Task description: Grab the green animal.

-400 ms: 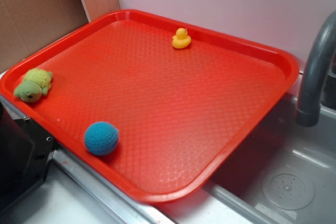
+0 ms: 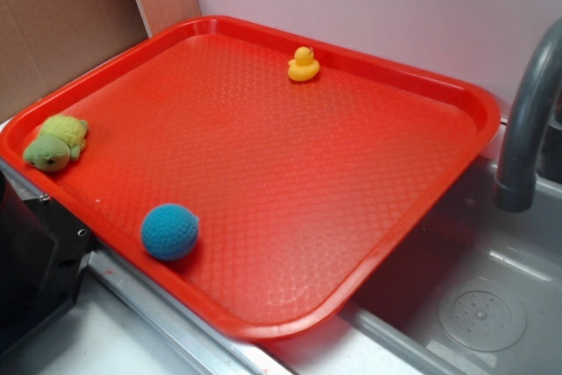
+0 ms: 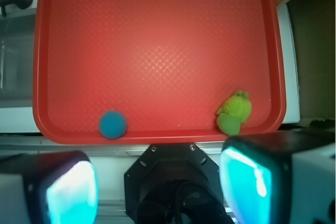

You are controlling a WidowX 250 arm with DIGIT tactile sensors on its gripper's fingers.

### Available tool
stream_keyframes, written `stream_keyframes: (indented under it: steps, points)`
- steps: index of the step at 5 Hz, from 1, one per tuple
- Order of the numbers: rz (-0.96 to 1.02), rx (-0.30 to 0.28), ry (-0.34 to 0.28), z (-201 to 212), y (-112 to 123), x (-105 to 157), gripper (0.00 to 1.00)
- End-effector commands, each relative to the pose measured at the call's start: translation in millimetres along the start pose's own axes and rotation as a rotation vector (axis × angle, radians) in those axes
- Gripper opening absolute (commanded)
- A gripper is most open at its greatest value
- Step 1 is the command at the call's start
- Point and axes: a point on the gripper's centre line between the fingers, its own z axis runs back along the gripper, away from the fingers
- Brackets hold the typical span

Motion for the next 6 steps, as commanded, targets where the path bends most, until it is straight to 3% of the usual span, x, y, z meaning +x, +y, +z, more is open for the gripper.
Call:
stream_keyframes:
  steps: [1, 2, 3, 5, 6]
  points:
    - [0.447, 0.209, -0.045, -77, 97, 28, 1.0]
    - [0.614, 0.26, -0.081, -107, 127, 23, 1.0]
    - [0.699, 0.243, -0.085, -117, 148, 3, 1.0]
    - [0.606, 0.058, 0.026, -184, 146, -4, 1.0]
    - [0.515, 0.019, 0.081, -210, 127, 1, 1.0]
